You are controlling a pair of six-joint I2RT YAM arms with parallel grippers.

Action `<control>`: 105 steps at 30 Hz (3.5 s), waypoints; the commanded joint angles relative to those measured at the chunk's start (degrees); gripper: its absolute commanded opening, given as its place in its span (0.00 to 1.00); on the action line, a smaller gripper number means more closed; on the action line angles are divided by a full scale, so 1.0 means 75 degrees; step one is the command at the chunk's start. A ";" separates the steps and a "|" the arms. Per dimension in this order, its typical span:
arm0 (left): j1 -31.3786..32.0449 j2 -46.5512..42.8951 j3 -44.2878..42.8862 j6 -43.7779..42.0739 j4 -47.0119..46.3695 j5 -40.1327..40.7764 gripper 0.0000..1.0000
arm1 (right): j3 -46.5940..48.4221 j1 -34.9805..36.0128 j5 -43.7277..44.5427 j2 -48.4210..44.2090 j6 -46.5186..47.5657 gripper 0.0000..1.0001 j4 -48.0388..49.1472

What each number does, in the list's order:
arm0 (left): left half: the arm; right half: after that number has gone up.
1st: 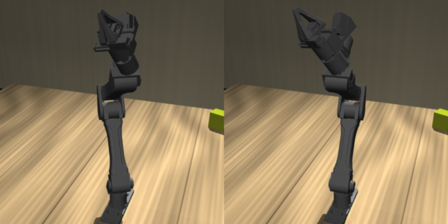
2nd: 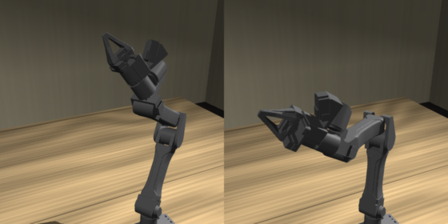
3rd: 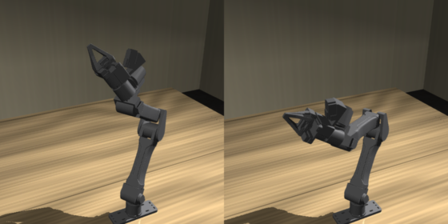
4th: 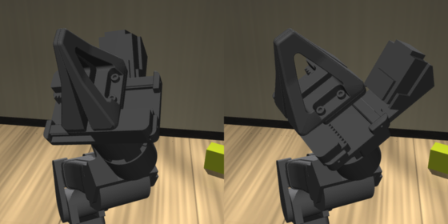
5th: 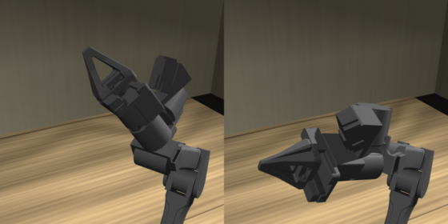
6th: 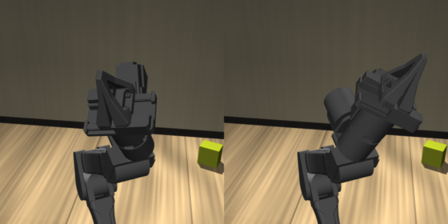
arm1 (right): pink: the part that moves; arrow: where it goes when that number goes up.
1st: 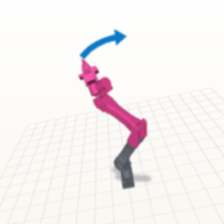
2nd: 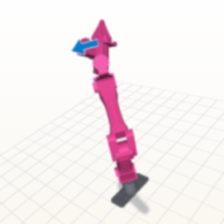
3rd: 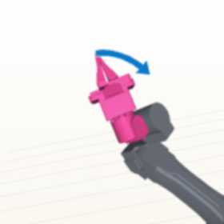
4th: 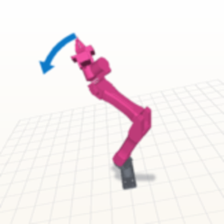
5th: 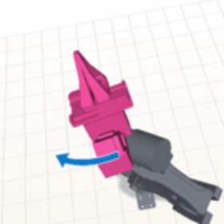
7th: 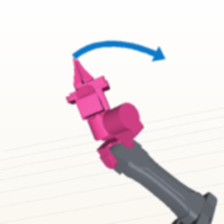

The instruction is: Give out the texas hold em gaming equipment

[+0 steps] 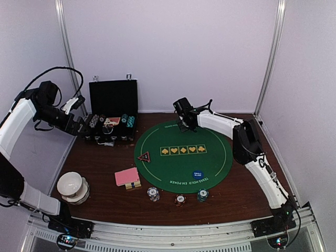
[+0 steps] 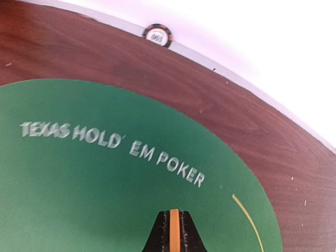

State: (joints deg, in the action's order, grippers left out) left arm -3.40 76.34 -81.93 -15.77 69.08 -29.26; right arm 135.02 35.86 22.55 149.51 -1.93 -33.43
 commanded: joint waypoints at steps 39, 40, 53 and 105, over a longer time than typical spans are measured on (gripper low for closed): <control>-0.0039 -0.0150 -0.0212 -0.0159 0.0345 -0.0196 0.98 | -0.7763 0.1597 -0.2323 -0.5722 -0.1894 0.67 0.0837; -0.0039 -0.0168 -0.0203 -0.0185 0.0385 -0.0184 0.98 | -0.7986 0.1718 -0.2231 -0.5823 -0.1999 0.68 0.0773; -0.0039 -0.0474 -0.0076 -0.0182 0.0491 -0.0226 0.98 | -0.8764 0.2414 -0.1556 -0.5721 -0.2483 0.64 0.0512; -0.0039 -0.0555 -0.0033 -0.0241 0.0480 -0.0190 0.97 | -0.8682 0.1901 -0.1963 -0.5616 -0.2653 0.40 0.0331</control>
State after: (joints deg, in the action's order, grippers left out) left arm -3.40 73.43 -82.08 -16.67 72.75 -30.22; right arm 69.56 51.07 7.31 105.54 -22.26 -30.13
